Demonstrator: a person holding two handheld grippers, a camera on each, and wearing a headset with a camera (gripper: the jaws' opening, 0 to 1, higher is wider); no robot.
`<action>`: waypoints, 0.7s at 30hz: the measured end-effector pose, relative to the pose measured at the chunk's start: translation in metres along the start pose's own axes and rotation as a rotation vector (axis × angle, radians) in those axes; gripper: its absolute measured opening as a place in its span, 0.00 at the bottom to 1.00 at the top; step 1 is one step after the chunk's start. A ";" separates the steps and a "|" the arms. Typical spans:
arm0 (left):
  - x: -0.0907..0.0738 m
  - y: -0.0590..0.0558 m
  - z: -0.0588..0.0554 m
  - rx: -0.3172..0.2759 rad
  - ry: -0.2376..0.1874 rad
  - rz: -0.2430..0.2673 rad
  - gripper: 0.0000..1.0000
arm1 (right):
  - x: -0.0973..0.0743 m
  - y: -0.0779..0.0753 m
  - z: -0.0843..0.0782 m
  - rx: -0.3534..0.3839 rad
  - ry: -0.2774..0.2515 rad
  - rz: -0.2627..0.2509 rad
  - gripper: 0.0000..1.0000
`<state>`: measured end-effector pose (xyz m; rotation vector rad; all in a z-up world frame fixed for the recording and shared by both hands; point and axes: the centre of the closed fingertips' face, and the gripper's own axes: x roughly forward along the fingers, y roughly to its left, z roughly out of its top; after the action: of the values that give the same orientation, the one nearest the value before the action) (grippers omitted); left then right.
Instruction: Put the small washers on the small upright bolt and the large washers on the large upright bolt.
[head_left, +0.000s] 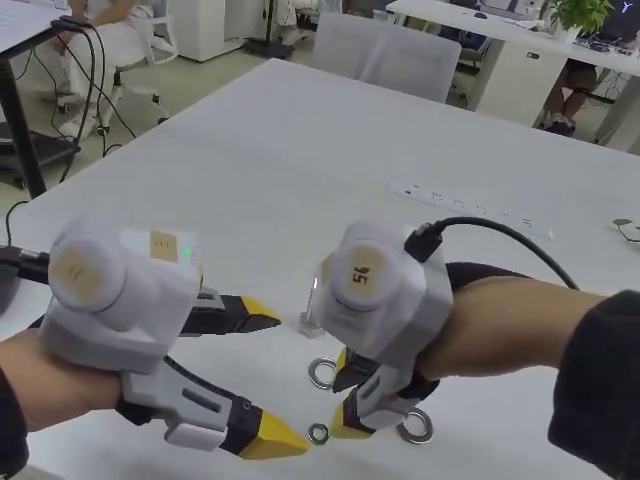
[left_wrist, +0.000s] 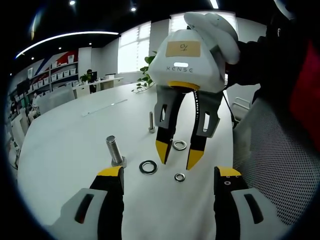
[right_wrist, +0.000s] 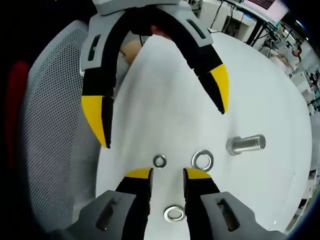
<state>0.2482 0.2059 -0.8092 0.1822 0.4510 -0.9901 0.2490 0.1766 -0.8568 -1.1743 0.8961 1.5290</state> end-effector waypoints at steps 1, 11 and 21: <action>0.000 0.000 0.000 0.000 0.002 -0.001 0.73 | 0.001 0.000 0.000 -0.001 0.000 0.002 0.26; -0.001 0.000 0.000 -0.001 -0.001 0.000 0.73 | 0.013 0.005 0.001 -0.002 0.011 0.032 0.26; -0.001 0.001 0.000 -0.004 -0.005 -0.001 0.73 | 0.021 0.009 0.003 -0.012 0.017 0.045 0.25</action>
<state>0.2486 0.2068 -0.8092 0.1758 0.4491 -0.9901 0.2384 0.1824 -0.8760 -1.1842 0.9318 1.5646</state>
